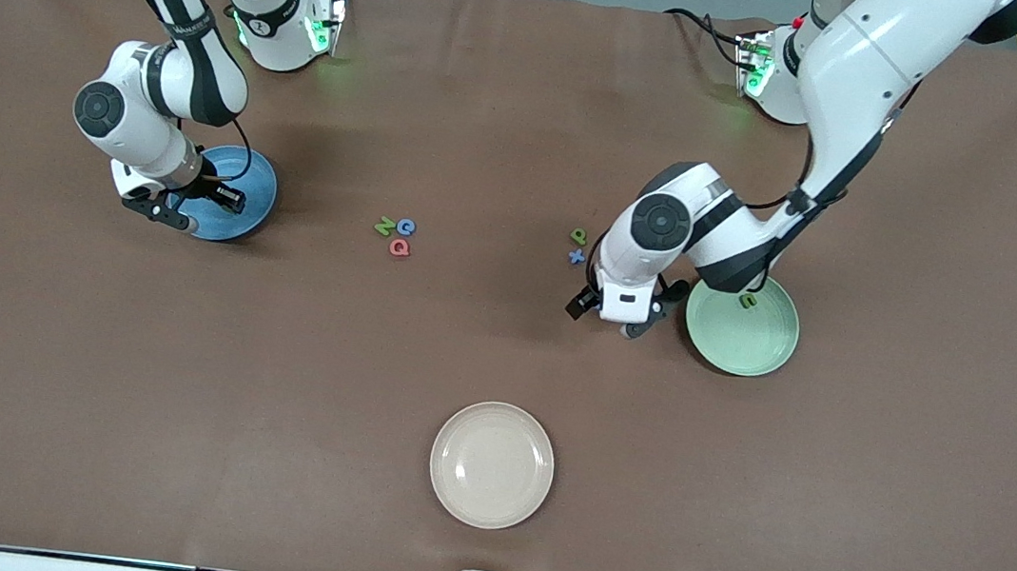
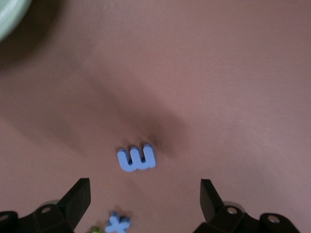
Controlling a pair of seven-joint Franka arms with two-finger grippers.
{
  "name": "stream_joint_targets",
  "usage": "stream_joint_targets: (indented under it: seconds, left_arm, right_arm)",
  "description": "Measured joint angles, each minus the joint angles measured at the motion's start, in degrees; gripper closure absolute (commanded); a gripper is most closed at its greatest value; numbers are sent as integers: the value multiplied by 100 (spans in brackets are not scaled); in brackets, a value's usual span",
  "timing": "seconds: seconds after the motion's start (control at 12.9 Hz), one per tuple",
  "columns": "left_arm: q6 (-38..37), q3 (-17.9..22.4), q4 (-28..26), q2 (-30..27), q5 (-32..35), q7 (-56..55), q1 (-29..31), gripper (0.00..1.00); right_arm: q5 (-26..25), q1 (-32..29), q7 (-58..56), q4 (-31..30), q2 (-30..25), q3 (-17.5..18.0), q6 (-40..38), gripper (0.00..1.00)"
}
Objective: Sort uppercase to blue plate, lowercase to green plate
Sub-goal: 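Grasp the blue m with the left gripper while the right reaches N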
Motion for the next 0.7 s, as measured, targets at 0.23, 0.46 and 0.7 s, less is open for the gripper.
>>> stream_joint_targets:
  seconds: [0.23,0.46,0.7]
  left_arm:
    - [0,383,128,185,0,-408,-494,3]
    - [-19,414,141,244,0,-530,-513,12]
    - [-25,468,141,254,0,-553,-512,17]
  right_arm:
    - [0,-15,0,1,108,0,52,0]
    - [0,-16,0,86,99,2,-233,0]
    - [7,-1,84,814,-170,62,-1804,0]
